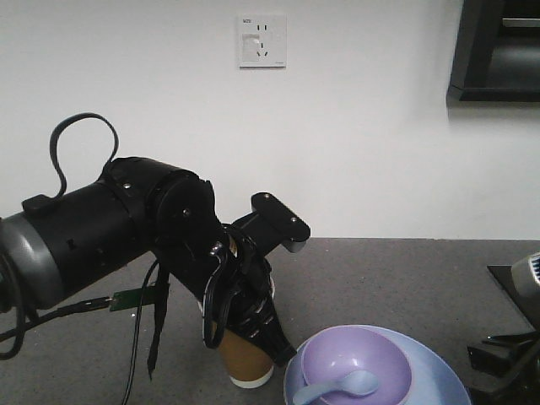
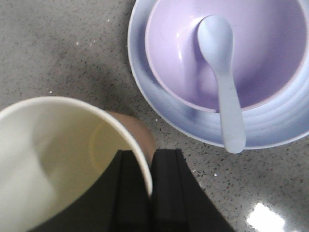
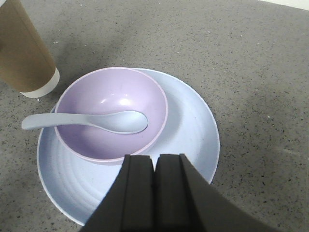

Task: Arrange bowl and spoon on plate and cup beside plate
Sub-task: 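Grasp the brown paper cup rim with the left gripper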

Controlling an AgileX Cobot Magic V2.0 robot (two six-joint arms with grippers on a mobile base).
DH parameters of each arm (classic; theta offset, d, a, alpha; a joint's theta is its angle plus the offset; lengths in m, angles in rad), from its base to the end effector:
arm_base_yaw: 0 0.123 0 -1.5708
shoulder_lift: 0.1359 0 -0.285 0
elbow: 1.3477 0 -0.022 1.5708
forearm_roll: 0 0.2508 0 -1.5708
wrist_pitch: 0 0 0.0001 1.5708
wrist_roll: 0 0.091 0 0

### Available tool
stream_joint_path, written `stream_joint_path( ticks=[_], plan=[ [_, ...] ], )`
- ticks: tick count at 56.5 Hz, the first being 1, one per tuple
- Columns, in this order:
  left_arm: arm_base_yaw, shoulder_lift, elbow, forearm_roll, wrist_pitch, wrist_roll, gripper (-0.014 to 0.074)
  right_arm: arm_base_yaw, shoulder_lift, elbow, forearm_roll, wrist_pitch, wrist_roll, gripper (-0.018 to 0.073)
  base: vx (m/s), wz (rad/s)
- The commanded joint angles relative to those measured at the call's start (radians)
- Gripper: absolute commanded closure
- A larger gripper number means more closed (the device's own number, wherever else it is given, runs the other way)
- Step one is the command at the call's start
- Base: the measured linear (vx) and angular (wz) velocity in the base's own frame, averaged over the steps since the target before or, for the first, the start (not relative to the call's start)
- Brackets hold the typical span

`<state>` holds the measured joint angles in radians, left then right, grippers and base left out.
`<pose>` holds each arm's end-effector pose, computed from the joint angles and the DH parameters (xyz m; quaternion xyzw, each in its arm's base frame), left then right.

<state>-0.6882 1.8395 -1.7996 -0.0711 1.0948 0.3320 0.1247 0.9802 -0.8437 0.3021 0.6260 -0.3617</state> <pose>0.3108 -0.2630 0.3402 0.4648 0.8462 -0.0800 0.2483 0.1940 0.0403 0.3341 -0.1450 0.8822 0.0807 0.4406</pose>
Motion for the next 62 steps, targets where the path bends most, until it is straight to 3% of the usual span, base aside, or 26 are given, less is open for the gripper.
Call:
stream_joint_path(
  ticks=[1,27,36,62],
  plan=[
    [-0.006,-0.047,-0.033,-0.023,-0.057,0.006,0.0603,-0.003,-0.016,-0.029,0.002,-0.064,-0.008,0.0568,0.0,0.0],
    [-0.006,0.01,-0.033,-0.027,-0.051,-0.003,0.0599,-0.003,-0.016,-0.029,0.002,-0.06,-0.008,0.0568,0.0,0.0],
    [-0.006,0.01,-0.033,-0.026,-0.059,-0.003,0.0558,-0.003,-0.016,-0.029,0.002,-0.058,-0.008,0.0568,0.0,0.0],
    [-0.006,0.008,-0.033,-0.026,-0.051,-0.003,0.0128,-0.003,-0.016,-0.029,0.002,-0.059,-0.008,0.0568,0.0,0.0]
  ],
)
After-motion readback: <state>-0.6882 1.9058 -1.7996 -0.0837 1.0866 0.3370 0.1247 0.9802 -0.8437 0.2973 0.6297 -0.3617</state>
